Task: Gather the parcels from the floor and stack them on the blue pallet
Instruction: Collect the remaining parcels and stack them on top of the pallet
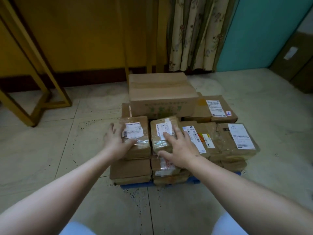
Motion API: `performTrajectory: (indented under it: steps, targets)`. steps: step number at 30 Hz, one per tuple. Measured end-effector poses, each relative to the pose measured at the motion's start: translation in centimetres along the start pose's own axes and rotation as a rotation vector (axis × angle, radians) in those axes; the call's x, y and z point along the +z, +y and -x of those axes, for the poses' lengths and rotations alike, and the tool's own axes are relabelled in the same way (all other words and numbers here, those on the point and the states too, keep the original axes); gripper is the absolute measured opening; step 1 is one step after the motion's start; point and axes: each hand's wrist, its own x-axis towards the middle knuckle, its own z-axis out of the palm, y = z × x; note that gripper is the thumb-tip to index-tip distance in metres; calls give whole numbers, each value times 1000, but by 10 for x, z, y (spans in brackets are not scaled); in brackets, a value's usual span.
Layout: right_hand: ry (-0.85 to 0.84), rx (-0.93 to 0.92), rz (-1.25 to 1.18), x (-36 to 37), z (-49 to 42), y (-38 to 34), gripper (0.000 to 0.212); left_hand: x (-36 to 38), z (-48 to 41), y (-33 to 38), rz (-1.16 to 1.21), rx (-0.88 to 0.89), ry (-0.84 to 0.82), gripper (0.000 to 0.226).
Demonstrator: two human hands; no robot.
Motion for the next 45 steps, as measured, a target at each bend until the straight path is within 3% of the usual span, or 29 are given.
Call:
performTrajectory:
  steps: [2, 5, 10, 14, 31, 45]
  targets:
    - [13, 38, -127, -6, -1, -3, 87, -1, -2, 6, 301, -130, -117, 96]
    - [30, 50, -163, -14, -4, -7, 80, -3, -4, 10, 451, -161, -169, 96]
    - [145, -60, -128, -14, 6, 1, 42, -4, -4, 4, 447, -195, -161, 97]
    - [184, -138, -79, -8, 15, 2, 32, -11, -1, 0, 418, -235, -217, 96]
    - [246, -160, -97, -3, 14, 6, 30, -15, 0, 1, 391, -203, -227, 100]
    - [260, -236, -84, 20, 42, 7, 32, -18, 23, -23, 390, -279, -297, 107]
